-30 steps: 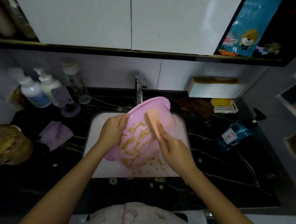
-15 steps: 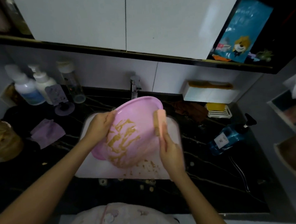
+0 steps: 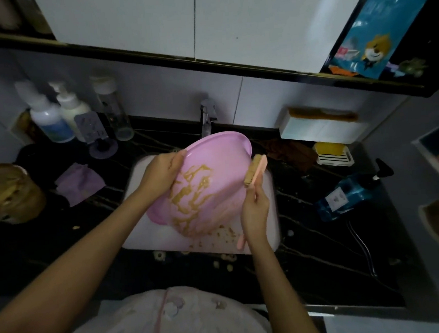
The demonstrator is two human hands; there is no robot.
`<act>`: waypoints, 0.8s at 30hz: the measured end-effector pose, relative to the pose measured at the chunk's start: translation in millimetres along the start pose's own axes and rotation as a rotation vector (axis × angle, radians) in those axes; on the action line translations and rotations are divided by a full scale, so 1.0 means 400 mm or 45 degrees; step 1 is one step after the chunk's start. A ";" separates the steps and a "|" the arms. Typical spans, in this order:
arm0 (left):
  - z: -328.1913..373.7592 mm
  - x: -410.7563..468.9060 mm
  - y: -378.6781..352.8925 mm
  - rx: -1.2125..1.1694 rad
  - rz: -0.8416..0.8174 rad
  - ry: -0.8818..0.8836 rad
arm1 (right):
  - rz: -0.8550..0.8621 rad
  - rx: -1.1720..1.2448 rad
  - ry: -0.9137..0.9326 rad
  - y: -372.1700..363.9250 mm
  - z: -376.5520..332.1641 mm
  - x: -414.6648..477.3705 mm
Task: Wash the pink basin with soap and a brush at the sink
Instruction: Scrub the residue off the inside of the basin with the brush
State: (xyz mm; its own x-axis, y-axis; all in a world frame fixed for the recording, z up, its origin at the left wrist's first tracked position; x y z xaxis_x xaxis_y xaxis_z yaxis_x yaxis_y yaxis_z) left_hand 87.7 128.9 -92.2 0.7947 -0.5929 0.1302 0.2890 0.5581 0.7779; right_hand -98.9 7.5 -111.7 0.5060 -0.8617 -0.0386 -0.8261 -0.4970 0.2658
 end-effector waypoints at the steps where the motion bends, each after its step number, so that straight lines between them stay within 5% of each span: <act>1: 0.000 -0.001 -0.001 -0.022 0.010 -0.005 | 0.015 0.014 -0.036 -0.012 -0.013 -0.017; 5: -0.003 -0.004 -0.003 -0.030 0.020 -0.043 | -0.245 -0.487 0.319 -0.017 -0.014 -0.106; 11: 0.012 -0.027 -0.022 -0.053 -0.029 -0.057 | -0.206 -0.519 0.120 0.068 -0.047 0.032; 17: 0.033 -0.033 -0.027 -0.001 -0.103 -0.067 | -0.522 -1.014 0.887 0.098 -0.060 -0.038; 21: 0.066 -0.024 -0.038 0.022 -0.130 -0.086 | -0.414 -0.826 0.334 0.125 -0.088 0.081; 24: 0.056 -0.016 -0.029 0.027 -0.125 -0.081 | -0.500 -0.762 0.409 0.063 -0.090 -0.008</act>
State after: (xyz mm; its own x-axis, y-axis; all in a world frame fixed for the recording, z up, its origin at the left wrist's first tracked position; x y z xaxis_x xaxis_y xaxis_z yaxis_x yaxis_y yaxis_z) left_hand 67.2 113.0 -88.3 0.7276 -0.6800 0.0911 0.3515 0.4835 0.8017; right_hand -112.5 1.6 -70.4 0.8557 -0.5171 0.0195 -0.3442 -0.5406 0.7676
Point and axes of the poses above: each hand's wrist, its own x-axis towards the middle knuckle, its own y-axis out of the back of the hand, z = x × y, the point moved 2 cm from there along x, towards the middle knuckle, and after that the axes turned 10 degrees about x, right-handed, at the moved point
